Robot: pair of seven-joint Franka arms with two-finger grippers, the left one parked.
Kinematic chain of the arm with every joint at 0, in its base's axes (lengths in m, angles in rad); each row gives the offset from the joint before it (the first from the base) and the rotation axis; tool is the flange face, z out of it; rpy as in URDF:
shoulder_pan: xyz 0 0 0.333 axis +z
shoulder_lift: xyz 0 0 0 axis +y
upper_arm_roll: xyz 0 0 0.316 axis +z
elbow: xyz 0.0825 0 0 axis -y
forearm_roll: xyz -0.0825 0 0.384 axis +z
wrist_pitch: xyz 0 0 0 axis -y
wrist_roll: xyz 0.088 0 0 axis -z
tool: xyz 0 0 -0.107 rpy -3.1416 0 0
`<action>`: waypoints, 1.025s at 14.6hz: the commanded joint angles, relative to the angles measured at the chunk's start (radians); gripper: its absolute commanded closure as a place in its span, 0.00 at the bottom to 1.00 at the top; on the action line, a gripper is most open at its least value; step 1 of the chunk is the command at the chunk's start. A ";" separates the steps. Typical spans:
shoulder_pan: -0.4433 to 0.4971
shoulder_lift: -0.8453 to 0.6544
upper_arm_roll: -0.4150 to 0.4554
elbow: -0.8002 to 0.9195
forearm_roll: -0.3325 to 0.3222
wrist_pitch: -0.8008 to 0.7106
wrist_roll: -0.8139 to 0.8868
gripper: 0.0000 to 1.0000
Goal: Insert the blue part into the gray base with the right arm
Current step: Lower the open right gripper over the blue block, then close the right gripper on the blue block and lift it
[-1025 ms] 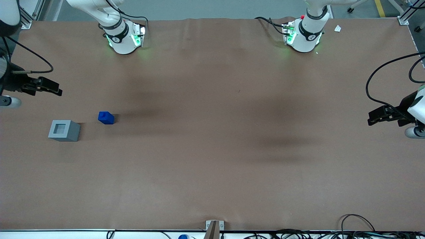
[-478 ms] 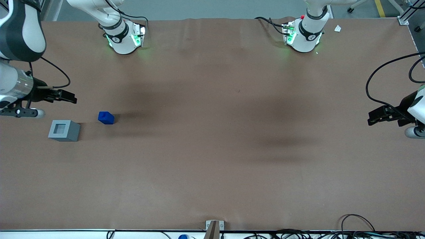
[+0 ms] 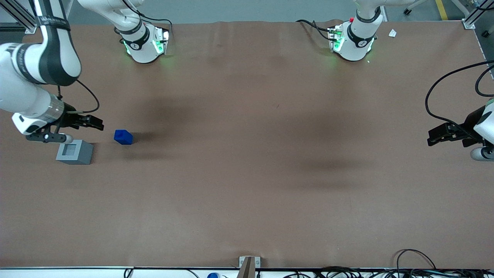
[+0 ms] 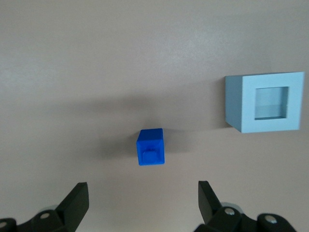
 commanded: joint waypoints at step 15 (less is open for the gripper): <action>-0.007 0.196 0.015 -0.140 -0.001 0.274 -0.047 0.00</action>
